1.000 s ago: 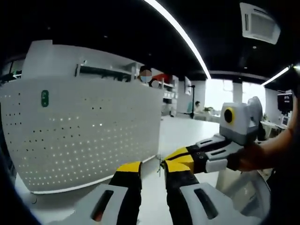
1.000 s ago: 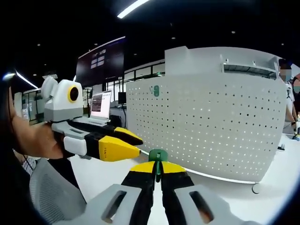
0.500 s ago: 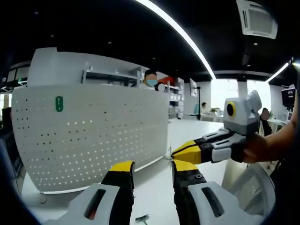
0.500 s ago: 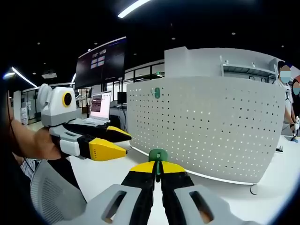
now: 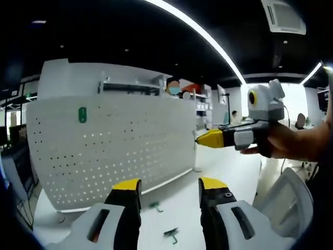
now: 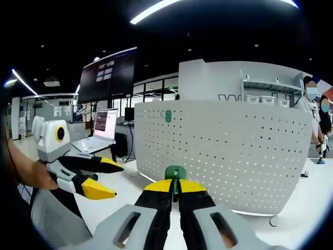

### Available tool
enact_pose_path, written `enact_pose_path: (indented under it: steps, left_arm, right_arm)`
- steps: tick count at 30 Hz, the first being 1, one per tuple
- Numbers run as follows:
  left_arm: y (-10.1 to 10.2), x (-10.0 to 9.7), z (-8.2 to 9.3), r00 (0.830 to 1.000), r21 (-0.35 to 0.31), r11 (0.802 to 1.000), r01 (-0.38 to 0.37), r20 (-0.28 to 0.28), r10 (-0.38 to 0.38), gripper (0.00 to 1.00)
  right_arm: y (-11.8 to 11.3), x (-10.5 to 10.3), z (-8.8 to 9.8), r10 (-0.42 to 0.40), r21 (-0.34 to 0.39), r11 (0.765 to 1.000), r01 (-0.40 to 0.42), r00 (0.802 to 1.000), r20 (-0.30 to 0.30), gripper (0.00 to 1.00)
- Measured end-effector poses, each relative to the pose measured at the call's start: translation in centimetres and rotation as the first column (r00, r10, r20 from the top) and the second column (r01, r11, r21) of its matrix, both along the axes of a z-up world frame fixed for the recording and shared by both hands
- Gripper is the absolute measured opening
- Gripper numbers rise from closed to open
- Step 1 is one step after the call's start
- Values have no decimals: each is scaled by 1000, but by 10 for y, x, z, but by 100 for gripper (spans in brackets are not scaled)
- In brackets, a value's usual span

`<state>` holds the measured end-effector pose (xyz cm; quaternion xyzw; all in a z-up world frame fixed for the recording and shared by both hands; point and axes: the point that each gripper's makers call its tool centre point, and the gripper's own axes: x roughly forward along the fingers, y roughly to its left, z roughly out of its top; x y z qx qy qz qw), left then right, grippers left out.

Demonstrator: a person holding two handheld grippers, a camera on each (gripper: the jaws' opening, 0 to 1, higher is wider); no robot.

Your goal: Insert the hook assembly into the mounting plate slot until the hook locks in place.

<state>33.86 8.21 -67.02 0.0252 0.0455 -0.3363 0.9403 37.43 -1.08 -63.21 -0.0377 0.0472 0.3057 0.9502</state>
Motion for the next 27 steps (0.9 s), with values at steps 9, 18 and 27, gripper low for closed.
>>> enact_pose_path:
  steps: [9,18,27]
  left_arm:
    - [17,-5,-6,1000,7,1000,-14,1,14,47]
    - [23,-9,-23,999,0,1000,-18,-30,18,47]
    - [21,-13,-32,999,-5,1000,-7,-43,6,46]
  right_arm:
    - [2,18,21,-39,-5,999,39,998,39,2]
    - [-1,48,54,-107,10,994,107,991,83,2]
    - [6,83,80,-144,39,989,141,984,107,2]
